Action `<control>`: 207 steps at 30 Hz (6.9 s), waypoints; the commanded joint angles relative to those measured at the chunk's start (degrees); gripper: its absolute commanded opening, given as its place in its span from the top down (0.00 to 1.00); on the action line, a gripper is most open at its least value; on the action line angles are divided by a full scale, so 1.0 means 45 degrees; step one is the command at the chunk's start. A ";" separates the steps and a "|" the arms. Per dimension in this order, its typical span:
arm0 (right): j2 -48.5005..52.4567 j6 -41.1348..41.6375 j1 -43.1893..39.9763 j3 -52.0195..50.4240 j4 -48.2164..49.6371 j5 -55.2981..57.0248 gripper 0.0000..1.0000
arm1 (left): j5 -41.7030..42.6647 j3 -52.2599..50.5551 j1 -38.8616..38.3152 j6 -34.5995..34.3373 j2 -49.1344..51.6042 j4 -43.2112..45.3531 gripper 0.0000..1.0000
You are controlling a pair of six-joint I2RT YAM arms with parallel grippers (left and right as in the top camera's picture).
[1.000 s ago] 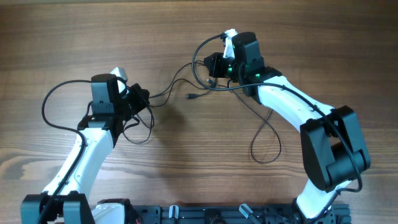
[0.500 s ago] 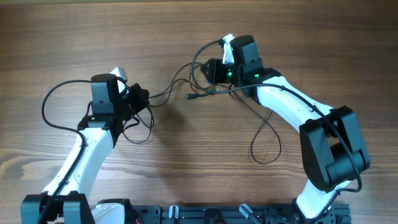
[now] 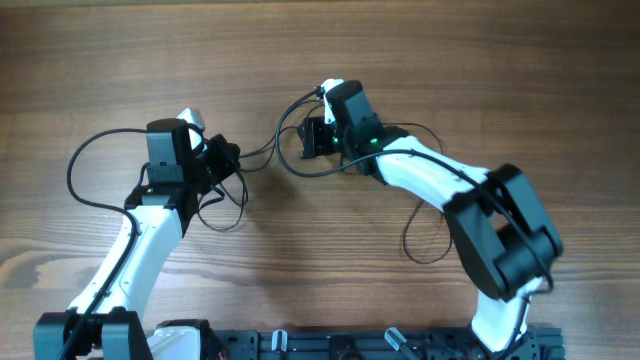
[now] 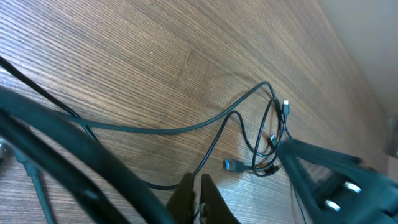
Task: Untangle cables
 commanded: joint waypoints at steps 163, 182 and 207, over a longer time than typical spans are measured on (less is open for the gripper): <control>-1.5174 0.2385 -0.1579 -0.1166 -1.0117 0.3152 0.96 | -0.0607 -0.0029 -0.0049 0.0204 0.0078 -0.1535 0.96; -0.8825 0.6504 -0.1583 -0.1171 -1.3940 0.7538 0.96 | -0.0597 -0.0029 -0.0049 0.0204 0.0078 -0.1540 0.96; -0.4371 -0.1749 -0.1579 -0.1224 -0.5722 0.7106 0.85 | -0.0607 -0.0029 -0.0049 0.0204 0.0078 -0.1530 0.95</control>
